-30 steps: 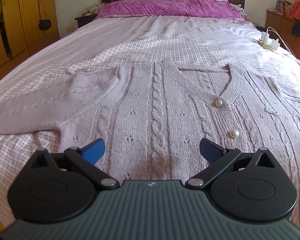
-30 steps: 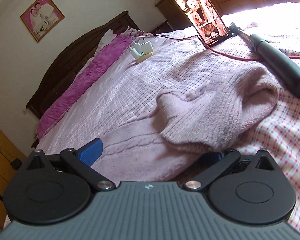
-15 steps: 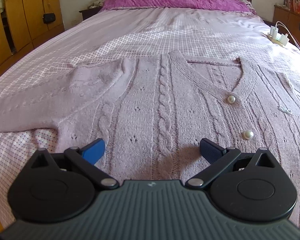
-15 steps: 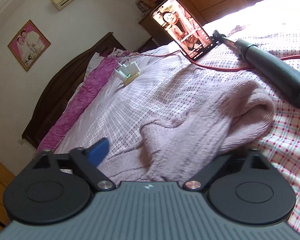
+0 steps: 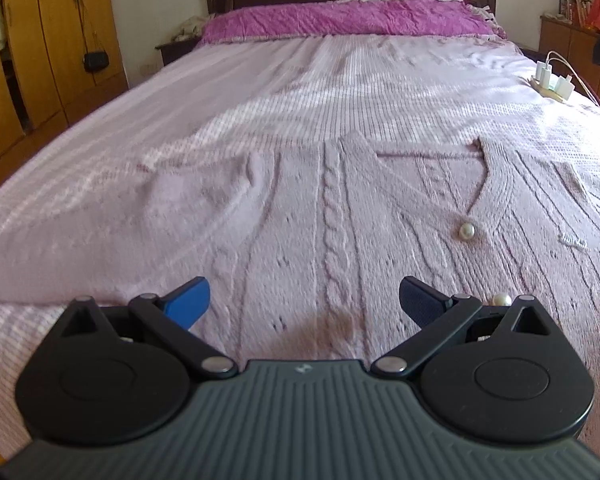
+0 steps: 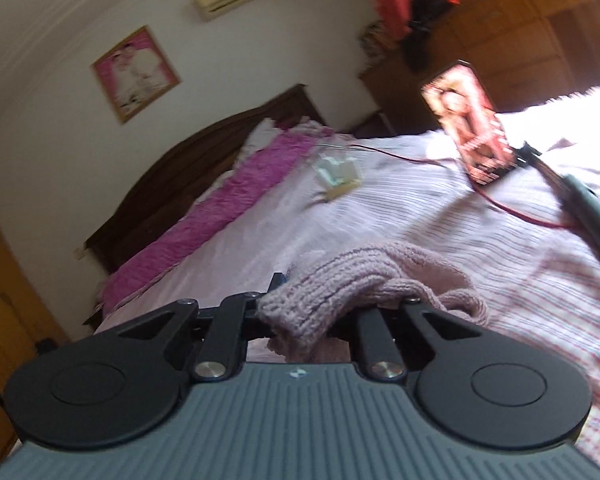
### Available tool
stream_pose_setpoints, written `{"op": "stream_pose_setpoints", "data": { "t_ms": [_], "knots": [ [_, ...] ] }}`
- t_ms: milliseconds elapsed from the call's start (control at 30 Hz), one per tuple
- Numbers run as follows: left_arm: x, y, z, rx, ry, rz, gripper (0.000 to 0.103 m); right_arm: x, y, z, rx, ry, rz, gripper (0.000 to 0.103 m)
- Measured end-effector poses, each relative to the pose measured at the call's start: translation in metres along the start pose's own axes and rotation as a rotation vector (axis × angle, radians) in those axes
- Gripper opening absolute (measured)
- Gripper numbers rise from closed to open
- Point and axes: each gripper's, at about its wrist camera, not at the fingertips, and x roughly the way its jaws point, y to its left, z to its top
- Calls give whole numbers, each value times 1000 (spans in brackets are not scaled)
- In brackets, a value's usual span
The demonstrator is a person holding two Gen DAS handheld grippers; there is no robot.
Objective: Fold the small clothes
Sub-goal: 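Carry the sleeve across the cardigan front and open the right tool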
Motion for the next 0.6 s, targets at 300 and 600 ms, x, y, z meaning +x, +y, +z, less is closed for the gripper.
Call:
{"op": "stream_pose_setpoints", "data": {
  "t_ms": [300,600],
  "knots": [
    [-16,19,18,5,-54,29,103,3,114,-19,-214,31,155,14],
    [-17,40,15,-44,-51,38,103,22,186,-93,-292,212,277,14]
  ]
}}
